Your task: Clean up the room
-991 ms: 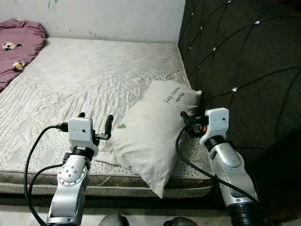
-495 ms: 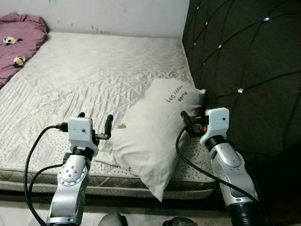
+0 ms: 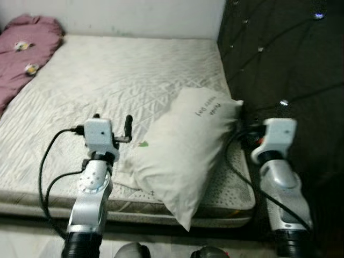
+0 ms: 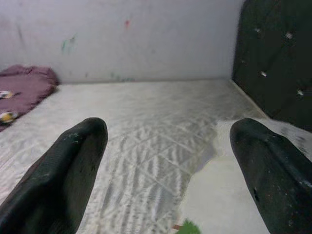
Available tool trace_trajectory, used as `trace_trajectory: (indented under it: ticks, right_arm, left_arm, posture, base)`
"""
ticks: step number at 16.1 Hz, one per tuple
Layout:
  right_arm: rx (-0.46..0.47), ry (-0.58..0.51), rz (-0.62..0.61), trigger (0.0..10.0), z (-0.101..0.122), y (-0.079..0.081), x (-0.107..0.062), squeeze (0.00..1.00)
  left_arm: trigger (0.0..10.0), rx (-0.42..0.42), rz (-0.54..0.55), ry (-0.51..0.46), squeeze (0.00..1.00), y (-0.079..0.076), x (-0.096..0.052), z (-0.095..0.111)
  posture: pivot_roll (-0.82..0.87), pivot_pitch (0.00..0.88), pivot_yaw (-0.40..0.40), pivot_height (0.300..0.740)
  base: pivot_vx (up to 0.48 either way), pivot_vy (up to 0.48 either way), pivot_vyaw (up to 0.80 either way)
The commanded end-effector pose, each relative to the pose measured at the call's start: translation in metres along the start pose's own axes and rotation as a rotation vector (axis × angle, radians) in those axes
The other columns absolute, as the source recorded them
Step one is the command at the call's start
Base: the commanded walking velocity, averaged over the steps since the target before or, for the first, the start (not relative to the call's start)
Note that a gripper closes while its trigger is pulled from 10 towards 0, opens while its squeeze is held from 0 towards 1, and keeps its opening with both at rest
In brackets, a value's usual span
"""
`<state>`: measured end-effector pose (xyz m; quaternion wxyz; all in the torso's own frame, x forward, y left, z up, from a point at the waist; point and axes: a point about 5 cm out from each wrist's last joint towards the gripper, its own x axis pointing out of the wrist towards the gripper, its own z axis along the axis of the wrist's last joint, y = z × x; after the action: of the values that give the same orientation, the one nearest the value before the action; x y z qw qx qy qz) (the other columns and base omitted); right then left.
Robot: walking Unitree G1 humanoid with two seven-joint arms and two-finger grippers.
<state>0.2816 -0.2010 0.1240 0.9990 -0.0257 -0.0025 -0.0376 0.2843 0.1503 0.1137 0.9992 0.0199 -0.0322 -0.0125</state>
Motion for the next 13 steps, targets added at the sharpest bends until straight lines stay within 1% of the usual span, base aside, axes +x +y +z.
trace_trajectory:
  ticks: [1,3,4,5,6,9,10,13]
  right_arm:
    - [0.002,-0.004,-0.029,10.0,0.002,-0.005,-0.005,0.00]
    - [-0.001,-0.003,-0.069,10.0,0.003,-0.012,-0.013,0.00]
    - [-0.001,-0.002,-0.073,10.0,0.003,-0.013,-0.015,0.00]
    - [-0.007,0.003,-0.095,10.0,0.002,-0.018,-0.019,0.00]
    - [-0.005,0.006,-0.103,10.0,0.001,-0.020,-0.019,0.00]
    - [-0.007,0.005,-0.085,10.0,0.003,-0.020,-0.014,0.00]
    - [-0.009,-0.001,-0.072,10.0,0.006,-0.020,-0.009,0.00]
    - [-0.013,-0.007,-0.069,10.0,0.009,-0.022,-0.005,0.00]
  left_arm:
    - [10.0,0.005,-0.032,0.020,0.00,-0.006,0.004,-0.007]
    - [10.0,0.001,-0.044,0.018,0.00,-0.011,0.016,-0.008]
    - [10.0,0.000,-0.046,0.018,0.00,-0.011,0.017,-0.007]
    - [10.0,0.001,-0.054,0.013,0.00,-0.014,0.022,-0.007]
    - [10.0,0.002,-0.057,0.012,0.00,-0.014,0.024,-0.007]
    - [10.0,0.011,-0.035,-0.006,0.00,-0.009,0.028,-0.008]
    - [10.0,0.012,-0.025,-0.011,0.00,-0.007,0.027,-0.009]
    - [10.0,0.013,-0.004,-0.016,0.00,-0.005,0.028,-0.011]
  posture:
    - [-0.25,0.000,0.064,0.740]
    - [-0.29,0.000,0.085,0.740]
    - [-0.29,0.000,0.090,0.740]
    - [-0.30,0.000,0.096,0.740]
    - [-0.30,0.000,0.096,0.740]
    - [-0.28,0.000,0.077,0.740]
    - [-0.27,0.000,0.069,0.740]
    - [-0.27,0.000,0.063,0.740]
  base:
    - [0.000,0.000,0.00]
    - [0.000,0.000,0.00]
    - [0.000,0.000,0.00]
    - [0.000,0.000,0.00]
    - [0.000,0.000,0.00]
    - [0.000,0.000,0.00]
    - [0.000,0.000,0.00]
    - [0.000,0.000,0.00]
